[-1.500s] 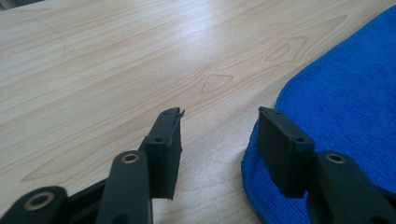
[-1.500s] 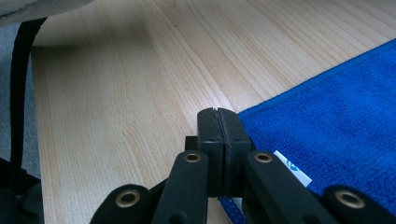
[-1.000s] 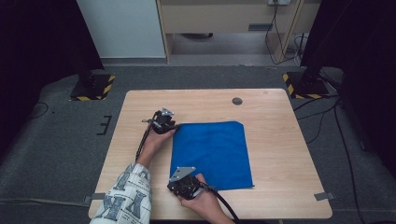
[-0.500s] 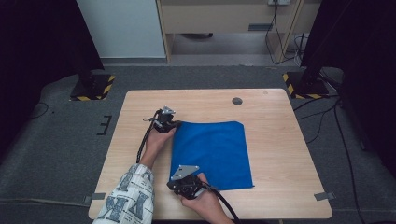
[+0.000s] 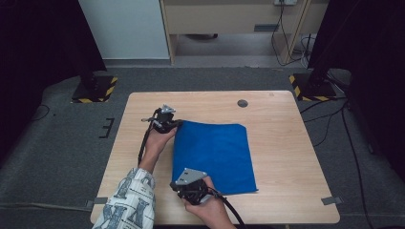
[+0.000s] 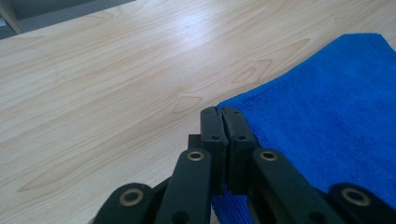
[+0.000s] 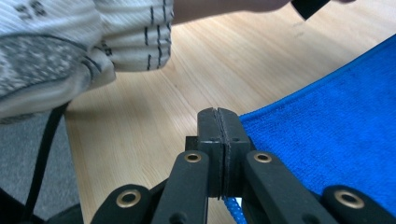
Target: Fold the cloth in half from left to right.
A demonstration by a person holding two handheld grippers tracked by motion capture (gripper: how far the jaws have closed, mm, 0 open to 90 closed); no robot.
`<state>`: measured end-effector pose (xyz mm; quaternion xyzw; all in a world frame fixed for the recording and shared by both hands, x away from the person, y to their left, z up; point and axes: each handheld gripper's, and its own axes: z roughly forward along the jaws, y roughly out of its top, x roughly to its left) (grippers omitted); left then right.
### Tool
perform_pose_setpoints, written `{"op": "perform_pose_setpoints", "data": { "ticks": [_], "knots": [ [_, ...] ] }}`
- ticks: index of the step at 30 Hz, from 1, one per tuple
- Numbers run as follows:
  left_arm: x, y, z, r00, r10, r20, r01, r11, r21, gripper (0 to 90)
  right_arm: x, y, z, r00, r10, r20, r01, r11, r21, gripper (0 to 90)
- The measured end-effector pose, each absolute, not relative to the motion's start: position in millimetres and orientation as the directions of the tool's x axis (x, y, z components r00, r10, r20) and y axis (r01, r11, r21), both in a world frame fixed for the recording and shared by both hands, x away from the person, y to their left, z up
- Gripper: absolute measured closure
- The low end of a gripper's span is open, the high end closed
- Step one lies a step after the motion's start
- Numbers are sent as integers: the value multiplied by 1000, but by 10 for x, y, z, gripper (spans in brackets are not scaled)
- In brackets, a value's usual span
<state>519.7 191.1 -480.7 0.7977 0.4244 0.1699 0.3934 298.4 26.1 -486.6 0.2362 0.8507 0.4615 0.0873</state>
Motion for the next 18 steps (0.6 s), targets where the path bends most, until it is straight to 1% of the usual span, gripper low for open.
{"op": "perform_pose_setpoints", "data": {
  "ticks": [10,18],
  "knots": [
    [5197,2005,-4643,585,810,-51,544,-345,765,881,2914,381,-4752,-878,477,43,286,449,847,897],
    [5186,2117,-4593,578,814,-50,545,-340,766,881,2878,495,-4681,-878,477,37,272,436,858,897]
  ]
}}
